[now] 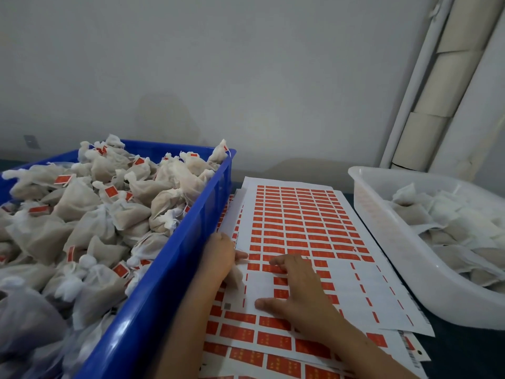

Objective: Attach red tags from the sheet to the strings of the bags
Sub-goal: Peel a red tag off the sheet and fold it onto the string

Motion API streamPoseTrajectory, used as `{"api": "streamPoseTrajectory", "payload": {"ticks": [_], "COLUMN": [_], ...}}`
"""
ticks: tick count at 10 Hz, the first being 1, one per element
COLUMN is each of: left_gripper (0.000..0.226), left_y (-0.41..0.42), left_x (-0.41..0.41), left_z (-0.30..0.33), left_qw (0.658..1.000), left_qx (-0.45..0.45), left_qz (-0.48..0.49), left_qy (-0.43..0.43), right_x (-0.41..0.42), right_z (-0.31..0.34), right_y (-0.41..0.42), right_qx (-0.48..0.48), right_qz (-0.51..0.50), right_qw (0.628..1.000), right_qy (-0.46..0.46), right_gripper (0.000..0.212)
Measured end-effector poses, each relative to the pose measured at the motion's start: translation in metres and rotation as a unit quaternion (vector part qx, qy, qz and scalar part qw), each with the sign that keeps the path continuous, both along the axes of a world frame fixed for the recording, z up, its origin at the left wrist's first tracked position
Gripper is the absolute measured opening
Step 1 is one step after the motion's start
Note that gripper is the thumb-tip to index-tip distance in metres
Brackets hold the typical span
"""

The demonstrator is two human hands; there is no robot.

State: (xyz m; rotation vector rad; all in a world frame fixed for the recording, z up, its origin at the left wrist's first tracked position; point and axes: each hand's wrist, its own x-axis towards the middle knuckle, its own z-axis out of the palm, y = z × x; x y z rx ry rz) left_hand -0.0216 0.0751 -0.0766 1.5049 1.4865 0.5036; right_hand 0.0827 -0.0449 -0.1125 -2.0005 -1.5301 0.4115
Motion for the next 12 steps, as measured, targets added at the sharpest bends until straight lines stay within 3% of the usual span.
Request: {"api": "streamPoseTrajectory", "payload": {"ticks": [1, 2, 3, 4, 6, 7, 9, 12], "left_gripper": [0.035, 0.046, 0.040, 0.041, 0.071, 0.074, 0.058, 0.048], "left_y": [-0.005, -0.004, 0.000, 0.001, -0.016, -0.020, -0.025, -0.025], "left_x": [0.000, 0.003, 0.004, 0.002, 0.005, 0.000, -0.003, -0.006], "left_z": [-0.009, -0.011, -0.012, -0.011, -0.008, -0.010, -0.010, -0.008], "left_qw": [0.991, 0.992, 0.995, 0.994, 0.990, 0.986, 0.967, 0.975], "left_qx": [0.044, 0.121, 0.100, 0.097, 0.046, 0.037, 0.037, -0.015], "left_qz": [0.061, 0.004, -0.009, 0.009, -0.080, -0.130, -0.238, -0.212], "left_qy": [-0.110, 0.048, 0.005, 0.053, 0.105, 0.096, 0.078, 0.060], "right_x": [0.009, 0.018, 0.023, 0.023, 0.020, 0.018, 0.016, 0.016], "right_z": [-0.002, 0.003, 0.001, -0.001, -0.004, -0.006, -0.008, -0.010], "right_y": [-0.004, -0.011, -0.011, -0.009, -0.011, -0.012, -0.015, -0.017], "right_qx": [-0.044, -0.053, -0.059, -0.054, -0.005, 0.029, 0.074, 0.107], "right_qz": [0.027, 0.054, 0.070, 0.073, 0.053, 0.043, 0.030, -0.003], "right_qw": [0.998, 0.995, 0.994, 0.994, 0.995, 0.995, 0.992, 0.993], "right_qy": [0.029, 0.058, 0.063, 0.064, 0.080, 0.087, 0.098, 0.042], "right_gripper": [0.077, 0.074, 0.070, 0.071, 0.067, 0.067, 0.067, 0.041]}}
